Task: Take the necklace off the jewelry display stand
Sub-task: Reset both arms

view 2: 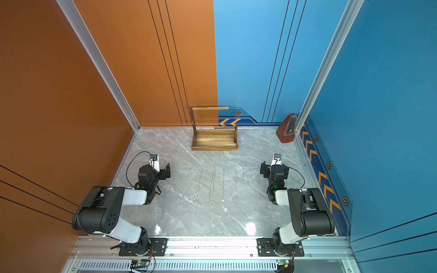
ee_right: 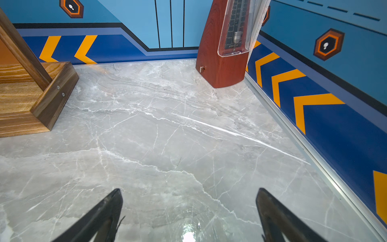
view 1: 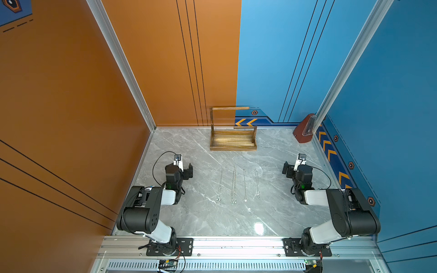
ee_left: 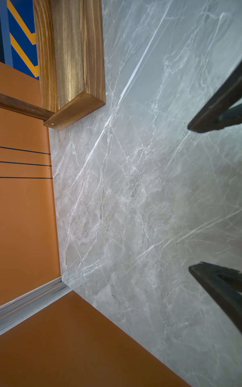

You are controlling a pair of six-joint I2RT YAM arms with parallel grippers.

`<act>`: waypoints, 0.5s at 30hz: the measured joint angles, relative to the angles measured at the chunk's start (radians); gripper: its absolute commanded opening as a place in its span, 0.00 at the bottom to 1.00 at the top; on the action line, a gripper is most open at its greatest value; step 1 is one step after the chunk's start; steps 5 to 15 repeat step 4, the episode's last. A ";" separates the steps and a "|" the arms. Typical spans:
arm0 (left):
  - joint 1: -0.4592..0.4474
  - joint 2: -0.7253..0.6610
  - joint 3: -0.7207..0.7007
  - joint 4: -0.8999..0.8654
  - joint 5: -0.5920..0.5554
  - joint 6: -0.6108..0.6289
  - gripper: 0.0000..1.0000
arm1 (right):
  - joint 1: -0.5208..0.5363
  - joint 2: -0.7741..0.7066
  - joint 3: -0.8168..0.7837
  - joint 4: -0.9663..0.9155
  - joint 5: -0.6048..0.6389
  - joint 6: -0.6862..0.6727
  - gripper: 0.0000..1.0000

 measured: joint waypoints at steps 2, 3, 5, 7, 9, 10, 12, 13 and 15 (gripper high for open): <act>0.010 0.000 0.003 -0.002 0.011 -0.003 0.98 | 0.000 0.000 0.000 0.000 0.000 0.000 1.00; 0.010 0.000 0.003 -0.004 0.016 -0.003 0.98 | 0.000 0.000 0.000 0.000 0.000 0.000 1.00; 0.010 0.000 0.003 -0.006 0.020 -0.003 0.98 | 0.000 0.000 0.000 0.000 0.000 0.000 1.00; 0.010 0.000 0.003 -0.006 0.020 -0.003 0.98 | 0.000 0.000 0.000 0.000 0.000 0.000 1.00; 0.010 0.000 0.003 -0.006 0.020 -0.003 0.98 | 0.000 0.000 0.000 0.000 0.000 0.000 1.00; 0.010 0.000 0.003 -0.006 0.020 -0.003 0.98 | 0.000 0.000 0.000 0.000 0.000 0.000 1.00; 0.010 0.000 0.003 -0.006 0.020 -0.003 0.98 | 0.000 0.000 0.000 0.000 0.000 0.000 1.00; 0.010 0.000 0.003 -0.006 0.020 -0.003 0.98 | 0.000 0.000 0.000 0.000 0.000 0.000 1.00; 0.010 0.000 0.003 -0.006 0.020 -0.003 0.98 | 0.000 0.000 0.000 0.000 0.000 0.000 1.00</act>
